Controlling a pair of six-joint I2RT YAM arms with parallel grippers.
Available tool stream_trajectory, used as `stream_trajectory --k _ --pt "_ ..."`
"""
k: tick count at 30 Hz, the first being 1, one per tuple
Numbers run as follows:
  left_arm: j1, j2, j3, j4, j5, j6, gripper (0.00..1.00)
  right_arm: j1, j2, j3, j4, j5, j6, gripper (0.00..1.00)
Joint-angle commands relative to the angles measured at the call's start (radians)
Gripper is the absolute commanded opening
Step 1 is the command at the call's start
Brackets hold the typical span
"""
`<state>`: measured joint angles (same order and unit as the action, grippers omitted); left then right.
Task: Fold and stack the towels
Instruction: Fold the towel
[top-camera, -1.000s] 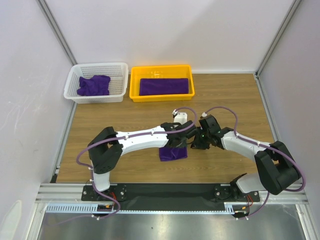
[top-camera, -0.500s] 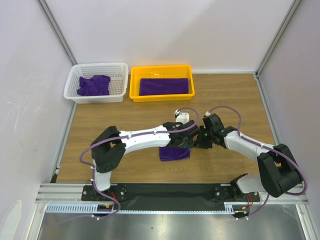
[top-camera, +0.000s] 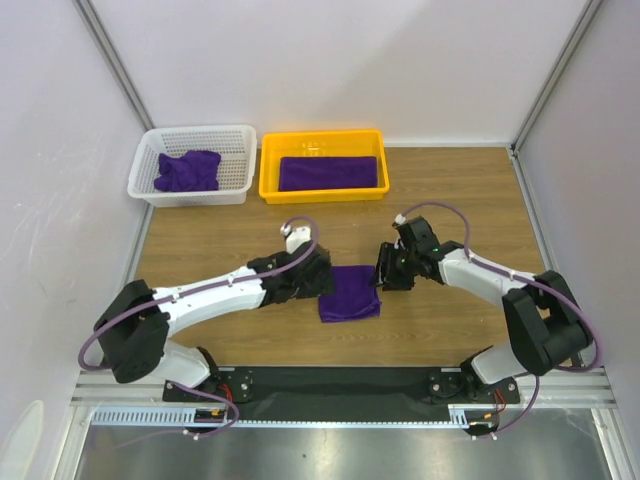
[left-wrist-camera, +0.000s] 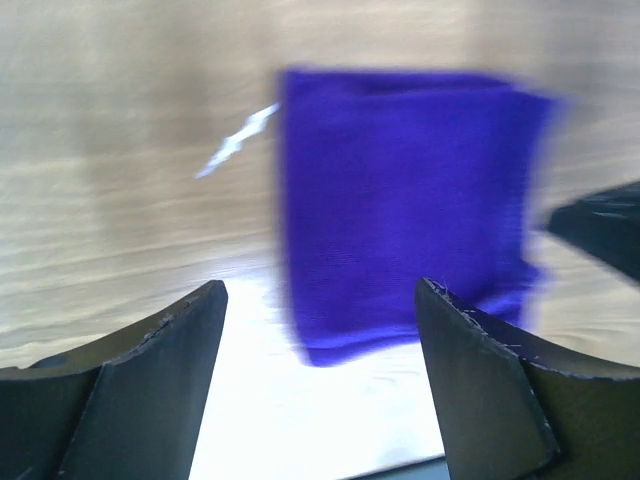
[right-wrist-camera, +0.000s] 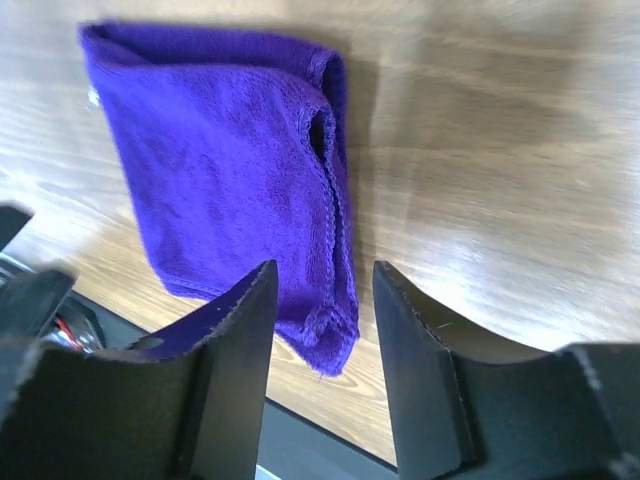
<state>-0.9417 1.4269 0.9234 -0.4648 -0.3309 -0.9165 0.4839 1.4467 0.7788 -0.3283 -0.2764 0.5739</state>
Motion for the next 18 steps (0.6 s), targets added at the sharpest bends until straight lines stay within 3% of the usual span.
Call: stream_trajectory --k 1,10,18 --pt "0.030 -0.063 -0.128 0.239 0.098 0.021 0.81 0.024 0.050 0.033 0.026 -0.024 -0.040 0.50" --pt "0.049 0.038 -0.173 0.374 0.164 0.045 0.75 0.036 0.116 0.024 0.061 -0.012 -0.031 0.50" --pt "0.049 0.107 -0.163 0.356 0.139 0.030 0.66 0.055 0.176 0.014 0.115 -0.014 -0.008 0.41"
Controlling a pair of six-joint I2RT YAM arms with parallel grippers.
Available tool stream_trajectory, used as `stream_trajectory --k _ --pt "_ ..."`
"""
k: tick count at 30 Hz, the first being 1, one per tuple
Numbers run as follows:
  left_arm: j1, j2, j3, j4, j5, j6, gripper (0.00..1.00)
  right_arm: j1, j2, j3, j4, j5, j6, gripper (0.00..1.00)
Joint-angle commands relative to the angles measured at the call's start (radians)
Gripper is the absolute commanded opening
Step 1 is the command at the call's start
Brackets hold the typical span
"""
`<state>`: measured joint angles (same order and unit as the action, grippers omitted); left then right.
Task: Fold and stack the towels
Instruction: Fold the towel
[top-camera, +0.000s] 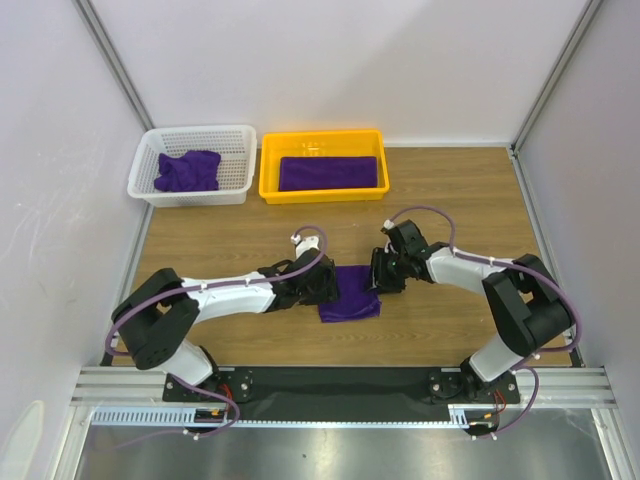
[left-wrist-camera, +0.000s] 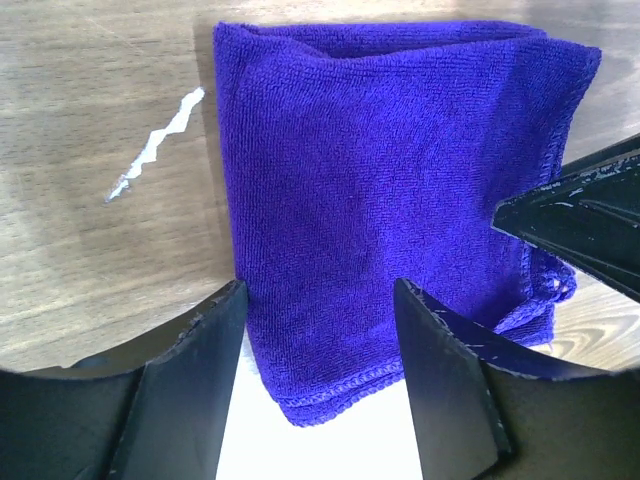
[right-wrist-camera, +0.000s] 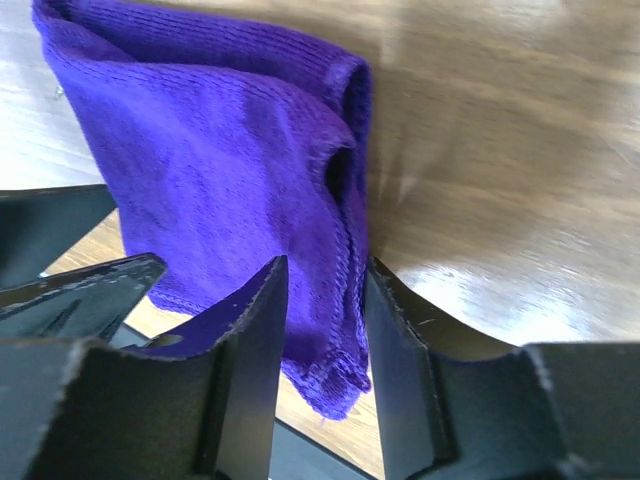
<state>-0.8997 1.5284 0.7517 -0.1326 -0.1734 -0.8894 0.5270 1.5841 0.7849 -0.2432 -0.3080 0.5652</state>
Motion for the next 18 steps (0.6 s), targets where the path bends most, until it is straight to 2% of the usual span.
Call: stream_trajectory --k 1,2,8,18 --pt "0.007 0.006 0.011 0.010 -0.026 0.003 0.66 0.011 0.048 0.008 0.036 0.018 0.002 0.40" --pt "0.008 0.006 0.009 0.007 -0.032 0.003 0.64 0.011 0.051 0.010 0.041 0.017 0.005 0.36" --pt "0.025 0.024 -0.014 -0.016 -0.040 -0.031 0.58 0.013 0.103 0.025 0.045 0.009 0.002 0.32" --pt "0.035 -0.050 -0.012 -0.087 -0.089 -0.023 0.61 0.013 0.131 0.083 -0.031 0.035 -0.017 0.33"
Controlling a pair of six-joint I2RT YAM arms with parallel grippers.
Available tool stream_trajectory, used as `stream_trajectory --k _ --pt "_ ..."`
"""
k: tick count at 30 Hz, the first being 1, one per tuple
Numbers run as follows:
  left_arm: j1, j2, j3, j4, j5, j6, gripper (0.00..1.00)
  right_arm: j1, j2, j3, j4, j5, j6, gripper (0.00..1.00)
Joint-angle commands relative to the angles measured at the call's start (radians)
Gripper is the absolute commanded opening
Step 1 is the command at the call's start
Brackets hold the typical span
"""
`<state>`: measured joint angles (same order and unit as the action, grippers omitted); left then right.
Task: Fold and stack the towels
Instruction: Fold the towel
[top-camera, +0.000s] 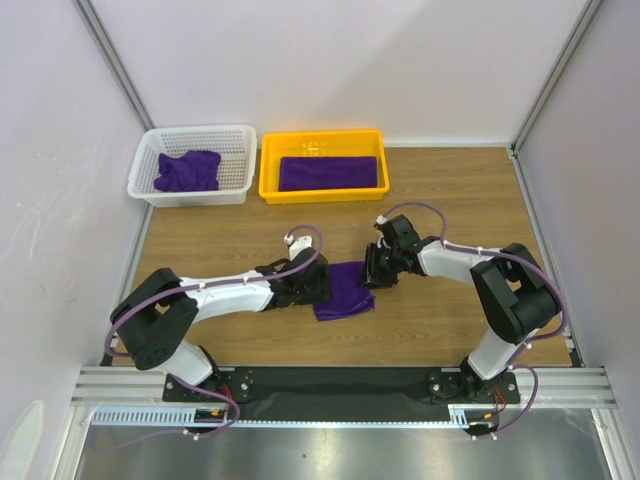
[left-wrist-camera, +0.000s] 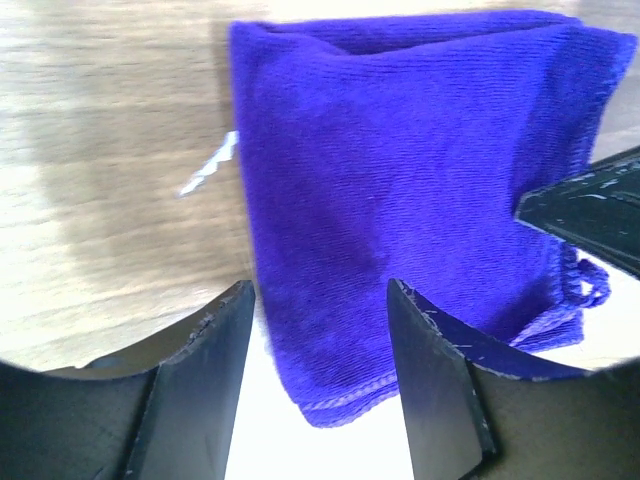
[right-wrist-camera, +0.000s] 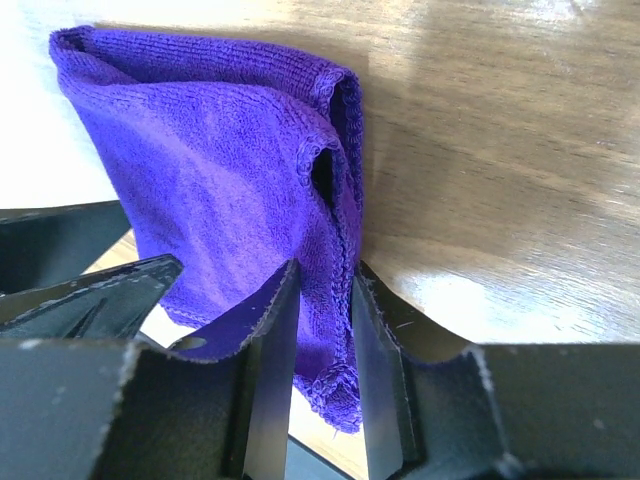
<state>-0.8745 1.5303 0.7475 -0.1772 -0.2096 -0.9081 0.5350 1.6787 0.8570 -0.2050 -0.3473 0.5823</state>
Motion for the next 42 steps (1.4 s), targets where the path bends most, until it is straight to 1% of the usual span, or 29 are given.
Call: stream_trajectory --k 1,4,7,12,13,14,15,16,17,19,20,21,22,23,25,26,29,35,39,42 --pt "0.011 -0.056 -0.008 -0.065 -0.060 -0.008 0.62 0.005 0.036 0.013 -0.083 0.074 -0.038 0.33" --pt "0.019 -0.074 -0.011 -0.102 -0.086 -0.023 0.64 0.005 0.041 0.014 -0.108 0.080 -0.042 0.33" --pt "0.026 -0.085 -0.029 -0.094 -0.090 -0.029 0.65 0.005 0.033 0.011 -0.120 0.080 -0.044 0.33" --pt "0.034 -0.035 -0.031 -0.035 -0.050 -0.020 0.59 0.005 0.042 0.024 -0.131 0.087 -0.052 0.33" --pt "0.034 -0.012 -0.031 -0.028 -0.042 -0.020 0.58 0.005 0.047 0.024 -0.126 0.088 -0.056 0.31" --pt "0.034 -0.001 -0.030 -0.022 -0.042 -0.023 0.52 0.005 0.058 0.027 -0.128 0.088 -0.055 0.29" --pt "0.035 0.007 -0.027 -0.012 -0.042 -0.025 0.49 0.005 0.064 0.027 -0.126 0.087 -0.056 0.27" --pt "0.035 0.019 -0.023 -0.010 -0.042 -0.025 0.46 0.005 0.070 0.027 -0.125 0.090 -0.053 0.22" --pt "0.037 0.036 -0.020 -0.010 -0.047 -0.023 0.40 0.005 0.075 0.027 -0.120 0.090 -0.052 0.20" --pt "0.040 0.054 -0.014 0.004 -0.050 -0.011 0.38 0.005 0.085 0.030 -0.109 0.090 -0.050 0.12" --pt "0.043 0.068 -0.013 0.010 -0.051 -0.005 0.33 0.003 0.093 0.039 -0.109 0.090 -0.050 0.10" --pt "0.045 0.074 -0.014 0.034 -0.051 0.001 0.31 0.005 0.107 0.046 -0.109 0.090 -0.050 0.09" --pt "0.045 0.080 -0.013 0.047 -0.051 0.015 0.29 0.003 0.111 0.050 -0.106 0.088 -0.050 0.03" --pt "0.049 0.094 -0.013 0.059 -0.053 0.021 0.23 0.003 0.118 0.062 -0.105 0.088 -0.052 0.00" --pt "0.055 0.100 -0.007 0.087 -0.051 0.044 0.12 0.003 0.127 0.076 -0.099 0.087 -0.052 0.00" --pt "0.064 0.102 -0.005 0.093 -0.051 0.051 0.00 0.000 0.130 0.085 -0.100 0.087 -0.053 0.00" --pt "0.084 0.079 0.000 0.123 -0.051 0.098 0.00 -0.004 0.125 0.131 -0.106 0.087 -0.056 0.00" --pt "0.150 0.005 0.052 0.156 -0.071 0.219 0.00 -0.062 0.107 0.263 -0.109 0.074 -0.055 0.00" --pt "0.196 0.014 0.122 0.173 -0.060 0.299 0.00 -0.096 0.114 0.335 -0.079 0.077 -0.064 0.00" --pt "0.221 0.027 0.182 0.226 -0.048 0.392 0.00 -0.122 0.150 0.410 -0.062 0.057 -0.078 0.00"
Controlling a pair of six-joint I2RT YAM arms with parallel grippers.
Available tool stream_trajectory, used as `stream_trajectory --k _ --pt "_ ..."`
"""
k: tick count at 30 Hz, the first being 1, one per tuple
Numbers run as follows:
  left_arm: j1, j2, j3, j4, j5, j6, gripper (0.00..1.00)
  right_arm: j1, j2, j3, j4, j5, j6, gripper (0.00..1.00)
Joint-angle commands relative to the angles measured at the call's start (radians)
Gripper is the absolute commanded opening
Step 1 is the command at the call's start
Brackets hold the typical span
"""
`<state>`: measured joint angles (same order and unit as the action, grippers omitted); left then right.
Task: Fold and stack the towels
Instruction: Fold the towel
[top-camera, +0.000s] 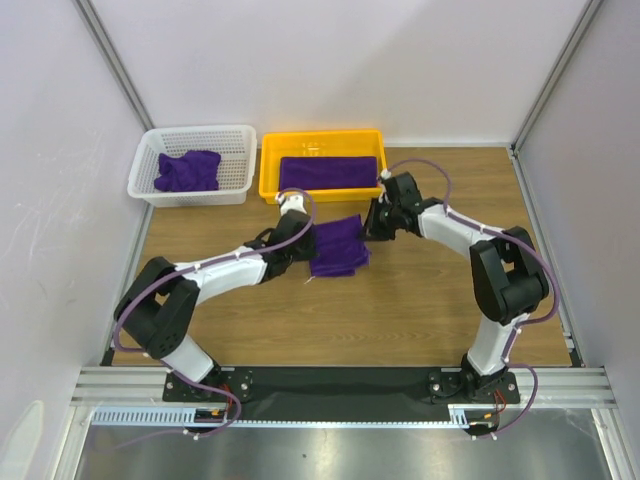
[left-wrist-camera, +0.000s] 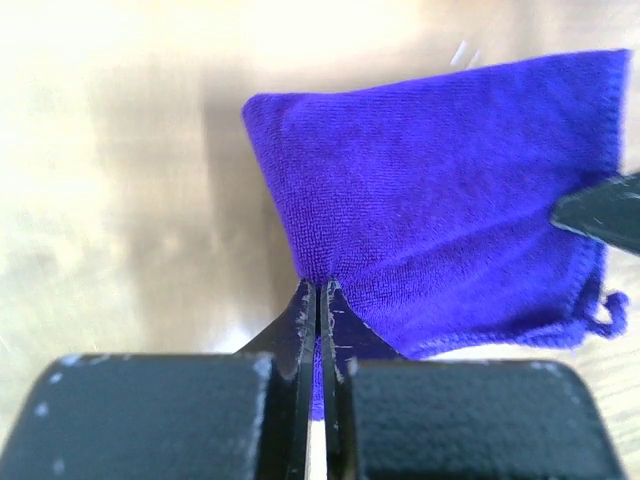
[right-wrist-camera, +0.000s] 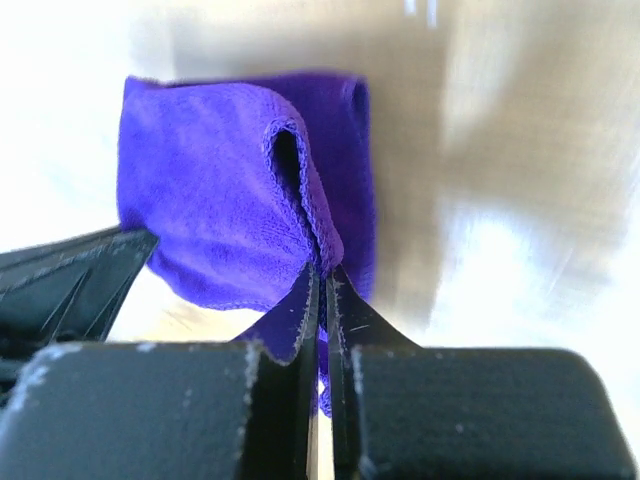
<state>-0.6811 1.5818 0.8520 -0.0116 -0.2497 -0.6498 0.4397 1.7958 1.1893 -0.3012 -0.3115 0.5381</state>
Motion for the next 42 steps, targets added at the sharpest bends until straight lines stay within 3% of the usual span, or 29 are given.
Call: stream_trajectory --k 1,15,24,28,32,42 --pt "0.037 -0.022 0.096 0.068 -0.002 0.151 0.01 -0.036 0.042 0.102 0.033 0.020 -0.041 0.00" --pt "0.170 0.181 0.600 0.027 0.138 0.282 0.00 -0.136 0.266 0.613 -0.029 -0.064 -0.063 0.00" --pt "0.153 0.199 0.765 -0.123 0.202 0.164 0.00 -0.176 0.174 0.613 -0.096 -0.087 -0.044 0.00" --pt "0.095 0.139 0.708 -0.194 0.196 0.081 0.00 -0.202 0.108 0.561 -0.162 -0.107 -0.043 0.00" --pt "0.028 0.057 0.540 -0.229 0.168 -0.086 0.00 -0.205 0.031 0.472 -0.225 -0.127 -0.061 0.00" --pt "-0.129 -0.173 0.067 -0.225 0.040 -0.418 0.00 -0.176 -0.165 -0.023 -0.176 -0.176 -0.070 0.00"
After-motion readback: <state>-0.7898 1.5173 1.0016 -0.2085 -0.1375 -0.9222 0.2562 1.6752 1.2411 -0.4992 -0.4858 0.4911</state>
